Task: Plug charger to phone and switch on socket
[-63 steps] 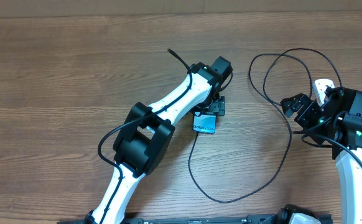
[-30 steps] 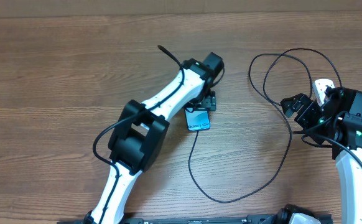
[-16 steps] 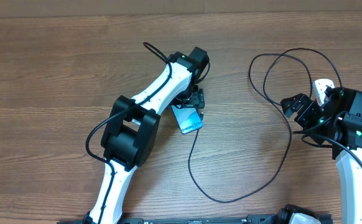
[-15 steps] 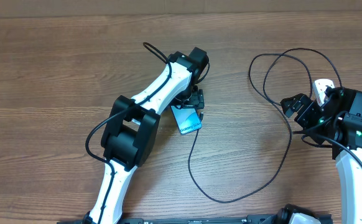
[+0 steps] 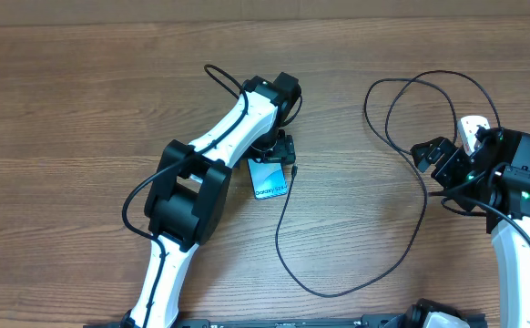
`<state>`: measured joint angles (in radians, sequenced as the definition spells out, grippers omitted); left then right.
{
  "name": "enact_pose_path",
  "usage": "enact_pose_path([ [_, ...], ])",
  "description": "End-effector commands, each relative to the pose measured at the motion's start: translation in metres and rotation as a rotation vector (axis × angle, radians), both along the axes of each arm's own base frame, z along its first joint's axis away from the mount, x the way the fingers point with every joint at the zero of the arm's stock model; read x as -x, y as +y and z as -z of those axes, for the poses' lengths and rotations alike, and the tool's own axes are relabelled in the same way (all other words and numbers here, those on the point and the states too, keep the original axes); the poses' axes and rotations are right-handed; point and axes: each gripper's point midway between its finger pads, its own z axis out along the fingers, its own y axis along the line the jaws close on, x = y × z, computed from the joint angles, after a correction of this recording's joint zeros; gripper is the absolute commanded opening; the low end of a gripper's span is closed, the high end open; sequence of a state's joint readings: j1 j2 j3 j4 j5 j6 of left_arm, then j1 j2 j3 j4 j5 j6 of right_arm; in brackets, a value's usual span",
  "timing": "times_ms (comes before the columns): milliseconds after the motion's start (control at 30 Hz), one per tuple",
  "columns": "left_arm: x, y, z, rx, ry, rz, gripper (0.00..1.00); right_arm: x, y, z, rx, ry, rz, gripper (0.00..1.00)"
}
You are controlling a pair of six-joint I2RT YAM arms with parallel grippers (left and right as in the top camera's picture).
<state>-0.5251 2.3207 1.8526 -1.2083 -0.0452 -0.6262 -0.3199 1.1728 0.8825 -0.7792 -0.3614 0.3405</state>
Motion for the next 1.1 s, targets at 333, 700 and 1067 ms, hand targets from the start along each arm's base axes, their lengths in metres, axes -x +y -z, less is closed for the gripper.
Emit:
enact_pose_path([
  [333, -0.007, 0.057, 0.020, -0.079, 0.066, 0.083, 0.90, -0.004, -0.003, -0.006, 0.010, -0.015, 0.005, 1.00],
  [700, 0.014, 0.044, 0.018, -0.049, 0.127, -0.083, 1.00, -0.004, -0.003, -0.006, 0.010, -0.015, 0.005, 1.00],
  [1067, 0.044, 0.025, 0.036, -0.083, 0.160, -0.050, 0.89, -0.004, -0.003, -0.006, 0.010, -0.014, 0.005, 1.00],
])
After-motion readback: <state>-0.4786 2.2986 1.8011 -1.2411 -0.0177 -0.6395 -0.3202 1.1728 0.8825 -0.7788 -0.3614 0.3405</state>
